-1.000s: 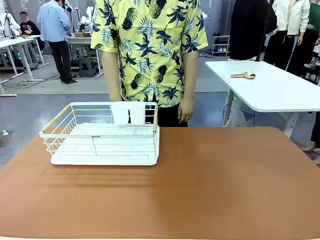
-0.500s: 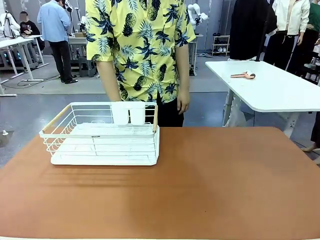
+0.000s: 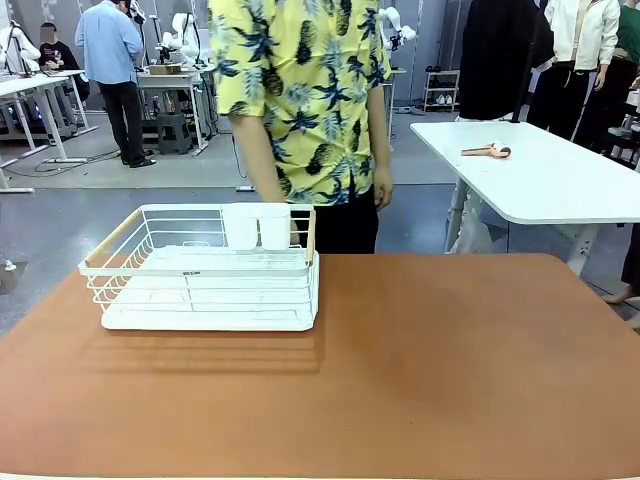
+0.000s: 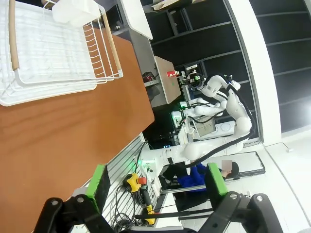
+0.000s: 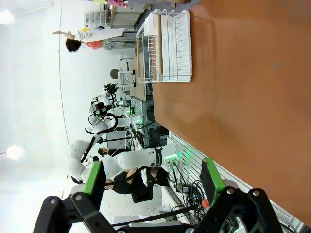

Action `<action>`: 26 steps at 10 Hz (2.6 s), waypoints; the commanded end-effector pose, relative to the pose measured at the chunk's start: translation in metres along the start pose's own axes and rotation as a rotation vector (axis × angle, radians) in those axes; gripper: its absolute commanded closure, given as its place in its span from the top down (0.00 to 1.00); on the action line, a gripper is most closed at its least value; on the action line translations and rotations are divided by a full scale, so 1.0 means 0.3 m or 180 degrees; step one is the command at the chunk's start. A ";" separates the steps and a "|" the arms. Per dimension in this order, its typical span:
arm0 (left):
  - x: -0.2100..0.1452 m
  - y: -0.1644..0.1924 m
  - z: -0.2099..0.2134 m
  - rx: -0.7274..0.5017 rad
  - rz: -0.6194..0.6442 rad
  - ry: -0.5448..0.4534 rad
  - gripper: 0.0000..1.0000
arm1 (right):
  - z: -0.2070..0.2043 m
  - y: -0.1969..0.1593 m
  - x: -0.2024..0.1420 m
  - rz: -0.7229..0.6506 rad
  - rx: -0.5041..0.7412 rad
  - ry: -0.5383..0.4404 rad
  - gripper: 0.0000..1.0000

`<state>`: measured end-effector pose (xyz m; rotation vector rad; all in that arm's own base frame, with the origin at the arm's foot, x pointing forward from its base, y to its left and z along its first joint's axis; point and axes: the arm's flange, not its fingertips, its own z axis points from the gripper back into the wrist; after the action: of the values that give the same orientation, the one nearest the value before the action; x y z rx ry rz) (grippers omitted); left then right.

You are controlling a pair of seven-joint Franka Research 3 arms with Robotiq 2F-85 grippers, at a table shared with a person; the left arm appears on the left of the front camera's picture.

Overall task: Clean the table.
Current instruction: Pick up the Lint Roller when the human hands it over.

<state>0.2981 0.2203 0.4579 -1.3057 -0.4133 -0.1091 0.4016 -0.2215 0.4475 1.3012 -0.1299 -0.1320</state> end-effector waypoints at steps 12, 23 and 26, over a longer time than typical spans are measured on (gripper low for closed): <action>-0.011 -0.006 0.006 -0.0039 -0.0034 0.0006 1.00 | 0.001 0.005 -0.003 0.0009 0.0012 0.0004 1.00; -0.011 -0.006 0.006 -0.0039 -0.0034 0.0006 1.00 | 0.001 0.005 -0.003 0.0009 0.0012 0.0004 1.00; -0.011 -0.006 0.006 -0.0039 -0.0034 0.0006 1.00 | 0.001 0.005 -0.003 0.0009 0.0012 0.0004 1.00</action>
<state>0.2980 0.2202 0.4579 -1.3054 -0.4130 -0.1089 0.4016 -0.2214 0.4475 1.3012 -0.1298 -0.1319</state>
